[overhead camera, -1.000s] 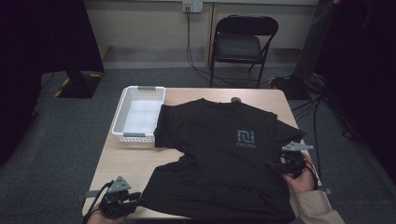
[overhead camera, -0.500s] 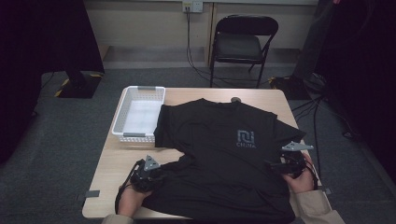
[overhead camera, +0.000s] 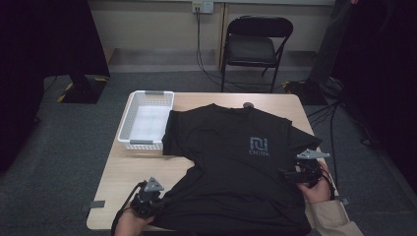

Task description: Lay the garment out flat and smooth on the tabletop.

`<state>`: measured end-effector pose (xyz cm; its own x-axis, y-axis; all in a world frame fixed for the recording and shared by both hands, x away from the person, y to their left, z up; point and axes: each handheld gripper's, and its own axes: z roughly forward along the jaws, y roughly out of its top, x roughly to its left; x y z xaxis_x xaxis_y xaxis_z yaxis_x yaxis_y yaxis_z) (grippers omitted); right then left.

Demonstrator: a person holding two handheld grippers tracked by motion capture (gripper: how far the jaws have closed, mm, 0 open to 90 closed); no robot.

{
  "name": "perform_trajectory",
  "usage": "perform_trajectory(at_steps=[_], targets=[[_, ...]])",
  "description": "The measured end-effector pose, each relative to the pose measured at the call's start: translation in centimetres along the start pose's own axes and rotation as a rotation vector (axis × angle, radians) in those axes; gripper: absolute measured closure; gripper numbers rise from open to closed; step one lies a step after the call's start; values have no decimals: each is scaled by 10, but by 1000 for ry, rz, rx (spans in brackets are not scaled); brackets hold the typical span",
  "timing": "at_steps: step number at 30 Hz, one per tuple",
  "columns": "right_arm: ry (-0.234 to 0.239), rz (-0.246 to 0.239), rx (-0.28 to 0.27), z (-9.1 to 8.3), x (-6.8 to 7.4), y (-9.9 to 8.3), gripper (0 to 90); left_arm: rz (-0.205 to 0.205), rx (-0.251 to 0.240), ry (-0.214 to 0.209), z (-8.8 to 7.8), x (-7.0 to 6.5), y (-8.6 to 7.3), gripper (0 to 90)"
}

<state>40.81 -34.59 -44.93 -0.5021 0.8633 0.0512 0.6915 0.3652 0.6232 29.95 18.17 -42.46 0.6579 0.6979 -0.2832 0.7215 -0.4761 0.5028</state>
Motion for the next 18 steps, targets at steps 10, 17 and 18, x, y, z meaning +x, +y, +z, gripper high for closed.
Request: perform_trajectory(at_steps=[10,17,18], targets=[[0,0,0,0,0,0,97,-3,-99,53,-5,-2,1,665],[0,0,0,0,0,0,97,71,-196,138,18,-10,44,610],[0,0,0,0,0,0,97,76,-192,134,24,-11,50,621]])
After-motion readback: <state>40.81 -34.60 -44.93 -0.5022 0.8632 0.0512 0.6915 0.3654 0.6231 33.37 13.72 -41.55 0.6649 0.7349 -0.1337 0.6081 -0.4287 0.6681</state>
